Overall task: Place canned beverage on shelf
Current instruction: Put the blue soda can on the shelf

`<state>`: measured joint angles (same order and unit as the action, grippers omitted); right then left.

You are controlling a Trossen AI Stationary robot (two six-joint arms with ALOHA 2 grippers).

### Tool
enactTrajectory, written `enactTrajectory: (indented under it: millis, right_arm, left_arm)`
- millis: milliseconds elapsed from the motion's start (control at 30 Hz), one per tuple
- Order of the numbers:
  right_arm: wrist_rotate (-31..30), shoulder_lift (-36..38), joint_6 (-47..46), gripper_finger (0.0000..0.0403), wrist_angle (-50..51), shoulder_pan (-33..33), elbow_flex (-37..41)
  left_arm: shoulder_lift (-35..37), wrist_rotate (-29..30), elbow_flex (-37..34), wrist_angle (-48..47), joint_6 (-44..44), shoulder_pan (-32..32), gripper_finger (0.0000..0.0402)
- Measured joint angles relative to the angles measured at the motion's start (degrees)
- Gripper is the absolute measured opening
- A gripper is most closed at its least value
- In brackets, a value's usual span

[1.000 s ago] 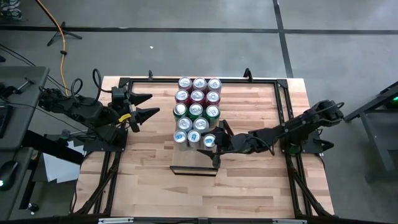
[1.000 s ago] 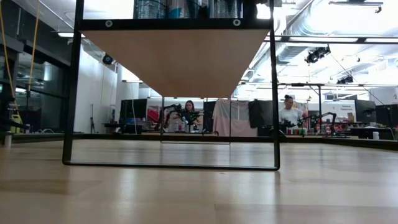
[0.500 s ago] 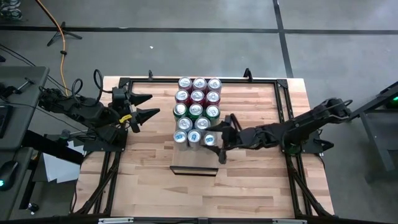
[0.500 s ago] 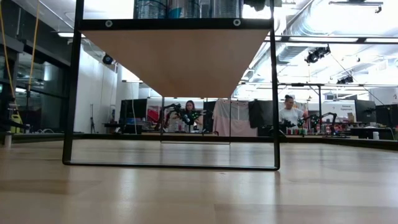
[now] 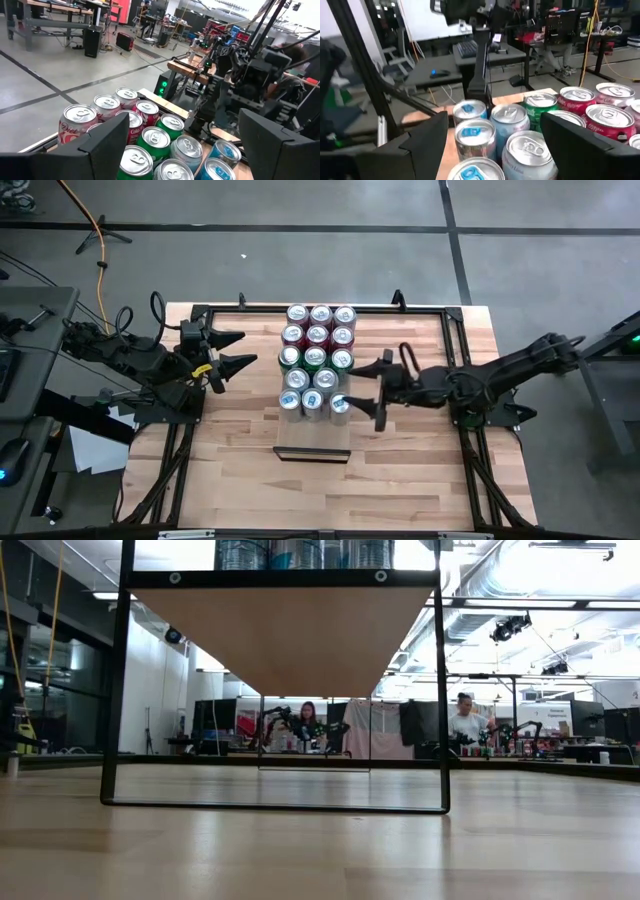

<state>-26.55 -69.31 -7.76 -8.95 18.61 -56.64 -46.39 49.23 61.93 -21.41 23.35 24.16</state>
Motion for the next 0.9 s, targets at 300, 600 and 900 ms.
enactTrajectory:
  millis: [300, 600, 900]
  right_arm:
    - [0.8, 1.3, -5.7, 0.0303, 0.4, 6.1, 0.0]
    - [1.6, -1.3, -22.1, 0.024, 10.3, 13.2, 0.0]
    - [1.8, -7.3, -26.6, 0.0013, 12.7, 13.2, 0.0]
  left_arm:
    - [0.0, 0.0, 0.0, 0.0, -2.4, 0.0, 0.0299]
    - [0.0, 0.0, 0.0, -0.4, -6.5, 0.0, 0.03]
    - [0.2, -2.5, -0.3, -7.2, -5.1, 0.0, 0.0232]
